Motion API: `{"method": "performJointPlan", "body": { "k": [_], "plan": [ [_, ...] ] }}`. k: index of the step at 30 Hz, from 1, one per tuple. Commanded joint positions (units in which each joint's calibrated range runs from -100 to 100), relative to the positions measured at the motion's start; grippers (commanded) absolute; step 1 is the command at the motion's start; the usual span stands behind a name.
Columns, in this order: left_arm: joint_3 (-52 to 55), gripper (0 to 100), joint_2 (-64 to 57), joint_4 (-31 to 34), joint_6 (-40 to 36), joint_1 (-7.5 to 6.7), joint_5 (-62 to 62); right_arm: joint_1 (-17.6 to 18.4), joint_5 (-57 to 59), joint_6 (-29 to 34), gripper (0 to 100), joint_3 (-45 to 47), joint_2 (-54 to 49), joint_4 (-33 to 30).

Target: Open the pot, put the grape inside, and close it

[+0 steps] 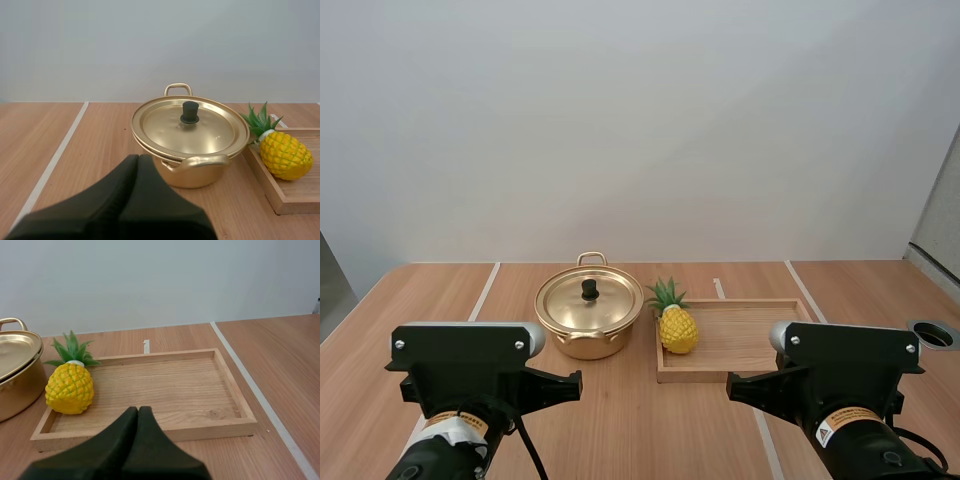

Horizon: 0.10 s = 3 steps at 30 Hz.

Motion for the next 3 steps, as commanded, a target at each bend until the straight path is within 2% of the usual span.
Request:
{"method": "performJointPlan", "body": {
  "k": [1,3],
  "plan": [
    [0.00,0,-0.32,0.04,0.10,0.09,-1.92,-0.31,-0.33,-0.13,0,0.00,-0.35,-0.28],
    [0.00,0,-0.32,0.04,0.10,0.09,-1.92,-0.31,-0.33,-0.13,0,0.00,-0.35,-0.28]
  ]
}}
